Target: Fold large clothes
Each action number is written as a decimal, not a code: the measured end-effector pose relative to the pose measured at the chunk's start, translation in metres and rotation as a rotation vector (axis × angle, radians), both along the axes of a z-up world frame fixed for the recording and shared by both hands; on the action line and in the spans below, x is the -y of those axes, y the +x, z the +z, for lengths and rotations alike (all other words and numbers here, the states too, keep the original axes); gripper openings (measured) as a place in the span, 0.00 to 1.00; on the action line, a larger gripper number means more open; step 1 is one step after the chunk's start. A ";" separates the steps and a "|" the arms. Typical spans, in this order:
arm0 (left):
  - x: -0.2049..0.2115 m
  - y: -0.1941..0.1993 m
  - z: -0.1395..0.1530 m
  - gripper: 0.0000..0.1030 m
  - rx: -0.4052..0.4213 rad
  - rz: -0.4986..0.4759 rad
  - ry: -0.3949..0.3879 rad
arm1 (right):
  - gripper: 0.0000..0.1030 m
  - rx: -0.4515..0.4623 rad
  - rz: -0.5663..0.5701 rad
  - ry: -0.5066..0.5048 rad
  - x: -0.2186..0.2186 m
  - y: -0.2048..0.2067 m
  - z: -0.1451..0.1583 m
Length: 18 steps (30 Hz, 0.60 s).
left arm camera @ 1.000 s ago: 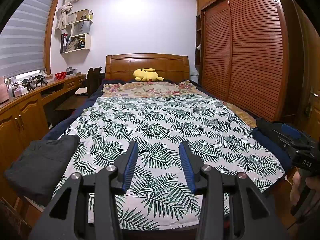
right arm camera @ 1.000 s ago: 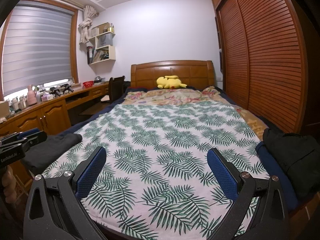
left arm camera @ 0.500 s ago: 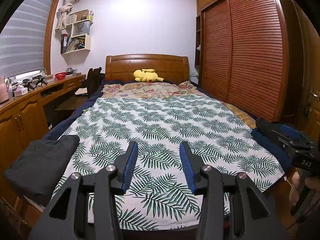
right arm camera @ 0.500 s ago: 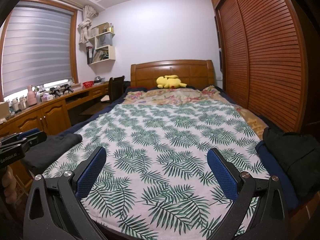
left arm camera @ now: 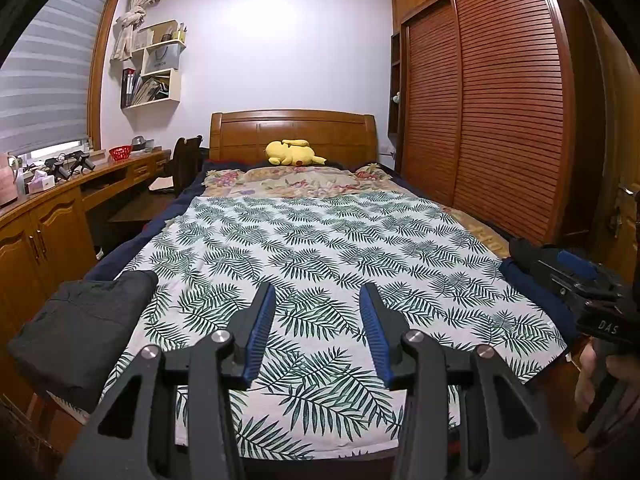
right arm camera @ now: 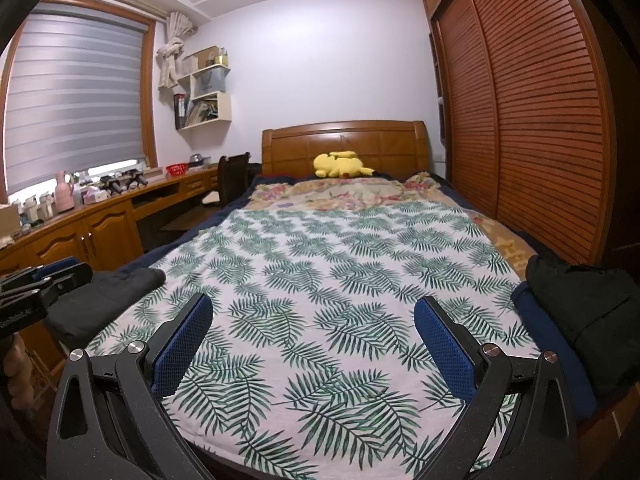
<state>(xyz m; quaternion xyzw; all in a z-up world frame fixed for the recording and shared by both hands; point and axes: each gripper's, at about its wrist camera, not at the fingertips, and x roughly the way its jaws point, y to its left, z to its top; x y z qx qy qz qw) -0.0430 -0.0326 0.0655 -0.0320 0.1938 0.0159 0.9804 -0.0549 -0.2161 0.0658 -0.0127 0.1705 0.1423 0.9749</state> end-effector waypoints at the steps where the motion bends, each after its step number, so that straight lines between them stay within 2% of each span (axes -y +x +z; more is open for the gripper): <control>1: -0.001 0.000 0.000 0.42 0.000 0.000 0.000 | 0.99 0.000 0.000 -0.001 0.000 0.000 0.000; 18: 0.001 -0.001 -0.001 0.43 -0.002 -0.002 -0.004 | 0.99 0.000 0.000 0.000 0.000 -0.001 0.000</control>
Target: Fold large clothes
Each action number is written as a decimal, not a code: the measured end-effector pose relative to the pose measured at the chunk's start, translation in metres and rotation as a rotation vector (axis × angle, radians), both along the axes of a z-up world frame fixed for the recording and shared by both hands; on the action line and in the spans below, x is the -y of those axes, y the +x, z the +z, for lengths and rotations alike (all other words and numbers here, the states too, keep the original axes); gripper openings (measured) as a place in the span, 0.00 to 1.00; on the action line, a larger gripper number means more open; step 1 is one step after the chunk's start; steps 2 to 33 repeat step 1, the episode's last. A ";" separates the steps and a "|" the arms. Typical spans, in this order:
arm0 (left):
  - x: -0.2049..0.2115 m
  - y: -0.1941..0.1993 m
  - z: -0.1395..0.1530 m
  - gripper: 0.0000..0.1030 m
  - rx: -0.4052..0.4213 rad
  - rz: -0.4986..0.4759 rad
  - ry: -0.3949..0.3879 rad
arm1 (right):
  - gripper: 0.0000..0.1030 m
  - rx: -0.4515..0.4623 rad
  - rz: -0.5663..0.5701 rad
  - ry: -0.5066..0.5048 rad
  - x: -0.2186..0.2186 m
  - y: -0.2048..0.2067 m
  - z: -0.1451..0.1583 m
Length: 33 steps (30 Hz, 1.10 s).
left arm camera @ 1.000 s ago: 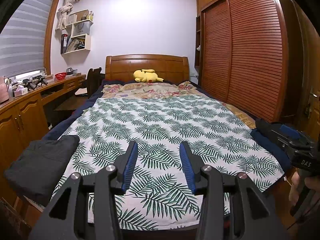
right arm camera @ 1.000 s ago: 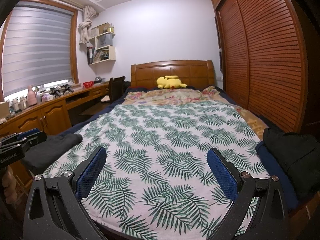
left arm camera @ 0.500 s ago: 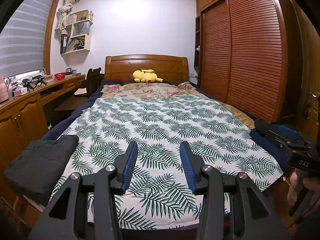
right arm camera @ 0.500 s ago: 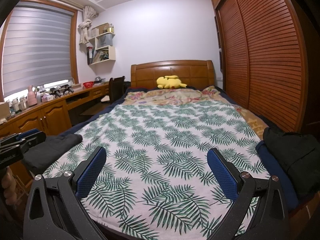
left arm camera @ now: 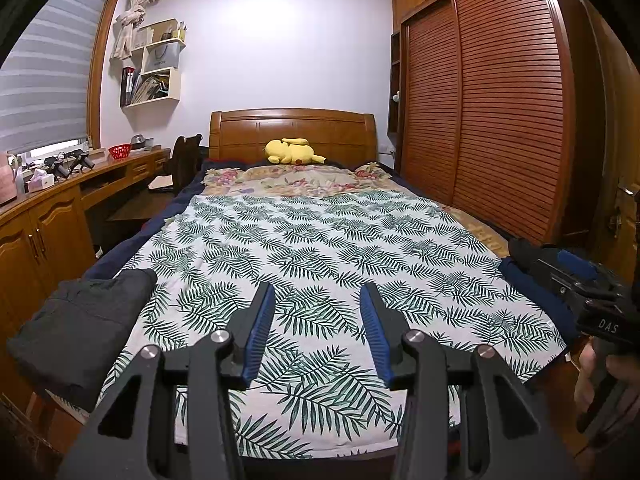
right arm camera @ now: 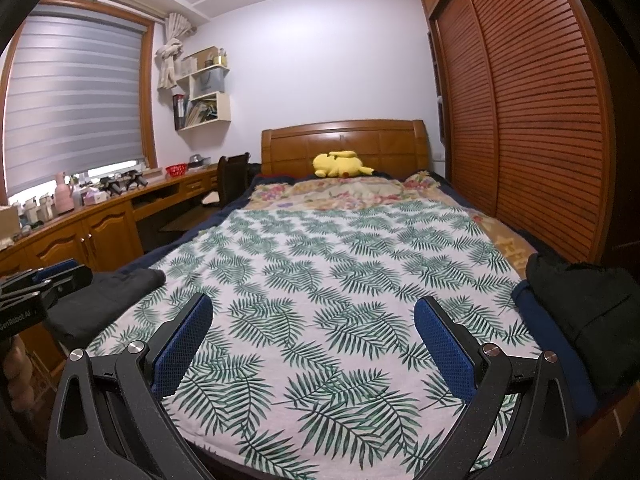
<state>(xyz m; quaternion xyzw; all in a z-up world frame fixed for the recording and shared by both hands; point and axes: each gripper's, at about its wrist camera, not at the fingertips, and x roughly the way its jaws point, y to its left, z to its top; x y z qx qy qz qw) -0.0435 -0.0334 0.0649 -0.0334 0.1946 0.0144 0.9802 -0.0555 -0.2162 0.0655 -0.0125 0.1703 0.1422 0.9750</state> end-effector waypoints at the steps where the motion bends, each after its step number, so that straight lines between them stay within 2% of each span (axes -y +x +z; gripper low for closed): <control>1: -0.001 0.000 0.000 0.43 0.000 -0.001 -0.001 | 0.99 0.001 -0.001 0.000 0.000 0.000 0.000; 33: -0.001 0.000 0.000 0.43 0.000 -0.001 -0.001 | 0.99 0.001 -0.001 0.000 0.000 0.000 0.000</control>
